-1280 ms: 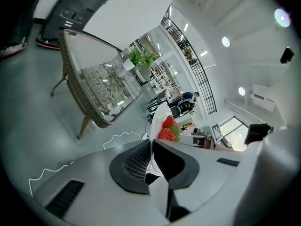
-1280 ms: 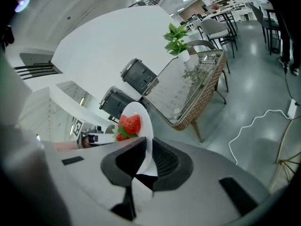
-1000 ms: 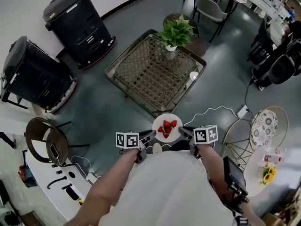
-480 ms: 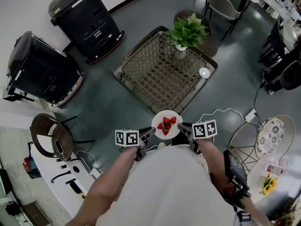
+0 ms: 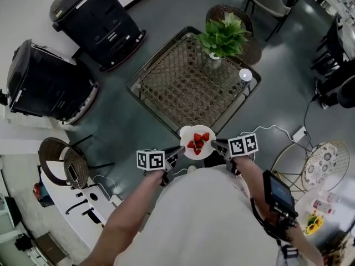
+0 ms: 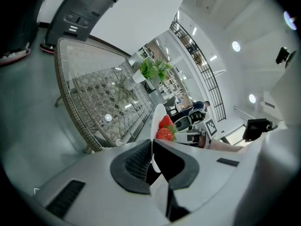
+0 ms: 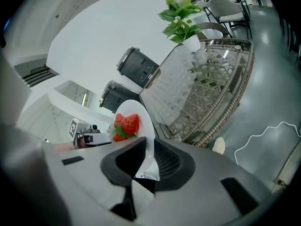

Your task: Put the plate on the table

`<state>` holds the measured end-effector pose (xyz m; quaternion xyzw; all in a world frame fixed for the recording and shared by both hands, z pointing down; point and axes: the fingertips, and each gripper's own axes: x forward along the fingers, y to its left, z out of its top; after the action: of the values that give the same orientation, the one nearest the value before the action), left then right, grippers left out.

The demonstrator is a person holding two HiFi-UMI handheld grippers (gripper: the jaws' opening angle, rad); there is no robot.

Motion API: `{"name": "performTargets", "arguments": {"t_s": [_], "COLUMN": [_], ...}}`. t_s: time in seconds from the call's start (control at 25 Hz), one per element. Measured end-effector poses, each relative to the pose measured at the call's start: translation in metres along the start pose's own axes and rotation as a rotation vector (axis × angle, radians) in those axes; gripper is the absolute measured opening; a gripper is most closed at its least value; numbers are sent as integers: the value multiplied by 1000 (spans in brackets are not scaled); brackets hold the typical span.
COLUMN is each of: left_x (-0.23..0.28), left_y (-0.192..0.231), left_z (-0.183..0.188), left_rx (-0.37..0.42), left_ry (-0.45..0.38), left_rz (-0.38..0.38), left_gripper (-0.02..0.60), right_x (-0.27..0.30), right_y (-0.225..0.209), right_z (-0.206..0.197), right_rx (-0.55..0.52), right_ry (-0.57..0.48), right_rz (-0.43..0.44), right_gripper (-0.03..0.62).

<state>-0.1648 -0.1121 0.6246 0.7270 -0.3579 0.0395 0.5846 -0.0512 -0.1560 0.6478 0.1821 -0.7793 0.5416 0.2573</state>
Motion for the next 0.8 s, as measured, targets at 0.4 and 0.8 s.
{"name": "performTargets", "arguments": {"t_s": [0.4,0.8], "left_x": [37,67], "left_y": [14,47], "left_z": [21,32], "left_rx": [-32,-167], "left_ry": [62,32], "left_rz": [25,69], "left_gripper": [15,15], "right_x": [6,27], "right_y": [-37,-72], "right_z": [18,43], "right_rx": [92,87], "right_ry": [57,149], "right_rz": [27,34], "right_gripper": [38,38]}}
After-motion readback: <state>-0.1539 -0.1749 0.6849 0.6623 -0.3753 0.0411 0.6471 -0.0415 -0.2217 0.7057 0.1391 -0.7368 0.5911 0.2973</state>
